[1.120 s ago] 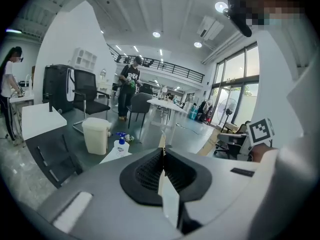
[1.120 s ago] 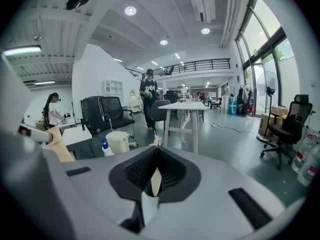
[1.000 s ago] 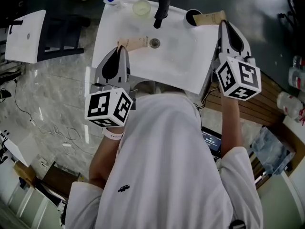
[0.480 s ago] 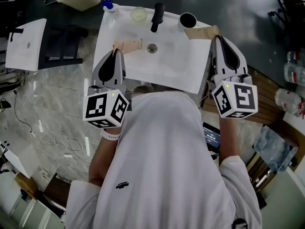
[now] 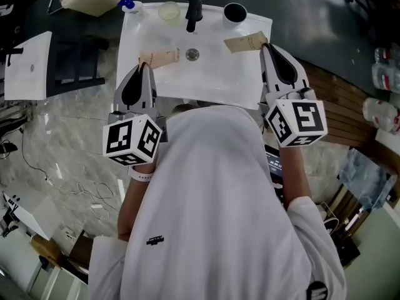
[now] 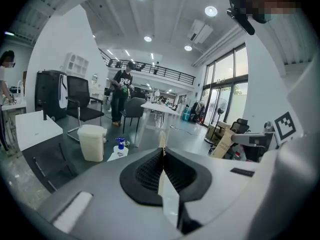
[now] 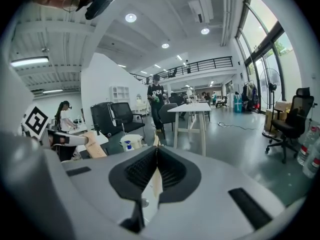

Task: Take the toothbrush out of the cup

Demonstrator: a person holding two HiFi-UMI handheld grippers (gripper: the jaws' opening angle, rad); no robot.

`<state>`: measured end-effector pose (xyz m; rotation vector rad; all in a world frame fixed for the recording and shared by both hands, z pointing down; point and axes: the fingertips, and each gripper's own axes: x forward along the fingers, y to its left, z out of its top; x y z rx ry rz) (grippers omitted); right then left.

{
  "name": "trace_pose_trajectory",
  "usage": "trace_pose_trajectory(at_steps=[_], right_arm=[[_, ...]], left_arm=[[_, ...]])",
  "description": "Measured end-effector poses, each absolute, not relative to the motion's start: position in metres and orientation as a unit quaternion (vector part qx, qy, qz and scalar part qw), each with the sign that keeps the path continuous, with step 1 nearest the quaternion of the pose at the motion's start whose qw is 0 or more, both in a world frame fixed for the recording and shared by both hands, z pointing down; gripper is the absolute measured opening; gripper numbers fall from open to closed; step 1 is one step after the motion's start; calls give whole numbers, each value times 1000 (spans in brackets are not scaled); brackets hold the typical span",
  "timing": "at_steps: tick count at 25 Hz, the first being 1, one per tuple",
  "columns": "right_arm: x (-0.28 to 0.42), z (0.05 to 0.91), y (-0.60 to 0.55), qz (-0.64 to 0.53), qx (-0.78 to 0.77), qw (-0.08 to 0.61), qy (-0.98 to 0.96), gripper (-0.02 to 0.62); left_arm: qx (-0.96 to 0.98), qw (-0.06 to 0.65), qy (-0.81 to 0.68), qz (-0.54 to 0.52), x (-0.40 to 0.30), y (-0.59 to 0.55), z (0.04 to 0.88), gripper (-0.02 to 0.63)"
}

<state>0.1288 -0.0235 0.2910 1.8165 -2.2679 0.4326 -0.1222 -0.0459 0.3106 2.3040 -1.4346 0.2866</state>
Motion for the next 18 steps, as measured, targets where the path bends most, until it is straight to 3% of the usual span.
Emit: trace_pose_trajectory(at_steps=[18], right_arm=[[110, 287, -43, 131, 572, 109, -802, 6]], left_arm=[[843, 199, -486, 115, -100, -63, 310, 8]])
